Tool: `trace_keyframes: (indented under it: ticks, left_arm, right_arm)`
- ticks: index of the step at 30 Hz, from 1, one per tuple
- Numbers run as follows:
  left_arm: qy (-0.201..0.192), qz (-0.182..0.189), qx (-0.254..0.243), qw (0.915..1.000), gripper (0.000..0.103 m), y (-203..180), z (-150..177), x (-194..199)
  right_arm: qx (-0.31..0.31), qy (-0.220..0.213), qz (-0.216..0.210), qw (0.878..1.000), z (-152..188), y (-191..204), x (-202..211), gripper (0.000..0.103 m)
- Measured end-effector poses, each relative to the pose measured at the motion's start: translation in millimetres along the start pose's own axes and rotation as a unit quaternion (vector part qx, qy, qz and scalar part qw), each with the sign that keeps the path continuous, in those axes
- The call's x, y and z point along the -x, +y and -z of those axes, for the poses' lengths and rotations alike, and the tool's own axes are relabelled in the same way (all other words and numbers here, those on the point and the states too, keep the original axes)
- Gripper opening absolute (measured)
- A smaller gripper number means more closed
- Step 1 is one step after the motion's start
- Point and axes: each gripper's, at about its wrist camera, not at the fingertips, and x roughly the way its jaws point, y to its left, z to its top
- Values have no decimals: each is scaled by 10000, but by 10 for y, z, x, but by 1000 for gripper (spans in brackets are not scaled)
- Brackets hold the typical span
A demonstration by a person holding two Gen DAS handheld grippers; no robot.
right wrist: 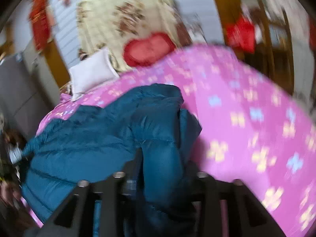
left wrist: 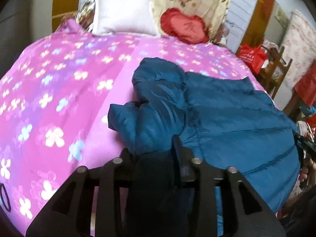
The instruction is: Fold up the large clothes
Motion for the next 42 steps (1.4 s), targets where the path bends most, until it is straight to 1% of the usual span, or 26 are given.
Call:
trace_keyframes:
  ticks: [2,3,5,6,7,8,9,10,11,12,13,14,15,16,17,18,20,21,22,23,24,27,29,32,37,42]
  left_arm:
    - [56,-32,12,10000,48,42,-3,51]
    - [78,-92,-9,9999,50,62,-24,105]
    - [2,-206,-63,9998,52,69,-57,261]
    - [-109,-322,-146,9993,52,42,-81,410]
    - [-215,-417,-239,9986,57,6,-97,552]
    - [-327,-476,-347,9977,69,-30,-101,689]
    - [-513,-537,-537,9958,76,-129,-89,898]
    - [-655,-569,-684,9939,84,-214,-69,1041]
    - [-820,-613,-897,9907,88,-348,-11,1234]
    - [-869,-621,-1031,9889,89,-430,42,1332]
    - [-863,-559,-1212,9873,90,-560,126,1448]
    - [-792,-461,-1327,9869,90,-644,188,1508]
    - [-645,-340,-1436,9870,90,-760,288,1564]
    - [-546,-297,-1495,9868,90,-857,385,1604]
    - [-541,-318,-1542,9860,90,-937,478,1641]
    - [-627,-484,-1591,9841,90,-1061,618,1695]
    - [-827,-1003,-1607,9784,90,-1215,829,1777]
    - [-841,-1106,-1522,9785,90,-1255,880,1792]
    - [-786,-1077,-1374,9815,90,-1269,921,1789]
    - [-686,-935,-1236,9855,90,-1285,947,1761]
    - [-596,-822,-1218,9873,90,-1313,975,1734]
    - [-377,-831,-1230,9882,90,-1441,1021,1656]
    - [-281,-672,-1145,9908,90,-1507,1053,1647]
    - [-178,-568,-1159,9915,90,-1632,1132,1642]
    - [-91,-432,-1236,9914,90,-1755,1193,1614]
    - [-183,-483,-1310,9900,90,-1817,1195,1652]
  right_arm:
    - [-474,-56,-229,9986,-35,-94,111,52]
    - [-636,-116,-243,9976,-55,-112,187,53]
    - [-867,-346,-216,9954,-103,-76,441,62]
    - [-852,-422,-201,9953,-110,-21,547,64]
    - [-735,-458,-122,9962,-115,86,697,67]
    - [-593,-452,-54,9972,-109,202,803,68]
    - [-374,-437,-19,9983,-103,349,937,68]
    - [-120,-402,44,9991,-67,506,1091,71]
    - [43,-378,152,9992,-23,628,1210,79]
    - [204,-377,330,9985,52,767,1374,84]
    - [333,-423,458,9975,145,885,1538,93]
    - [471,-525,537,9961,251,1002,1694,96]
    - [585,-589,580,9949,343,1068,1791,96]
    - [724,-634,647,9933,452,1173,1907,97]
    - [807,-631,694,9923,545,1234,1974,98]
    - [878,-600,724,9917,652,1292,2038,98]
    - [1051,-546,765,9900,824,1400,2122,98]
    - [1153,-572,761,9887,920,1456,2178,98]
    - [1197,-626,799,9876,997,1490,2222,98]
    - [1204,-648,859,9869,1048,1498,2234,98]
    - [1197,-635,879,9869,1090,1502,2235,98]
    - [1124,-514,880,9884,1174,1497,2206,98]
    - [1088,-451,849,9894,1206,1486,2176,98]
    - [1117,-396,906,9888,1250,1517,2141,98]
    - [1210,-384,929,9876,1269,1592,2133,98]
    - [1306,-417,908,9864,1264,1656,2141,98]
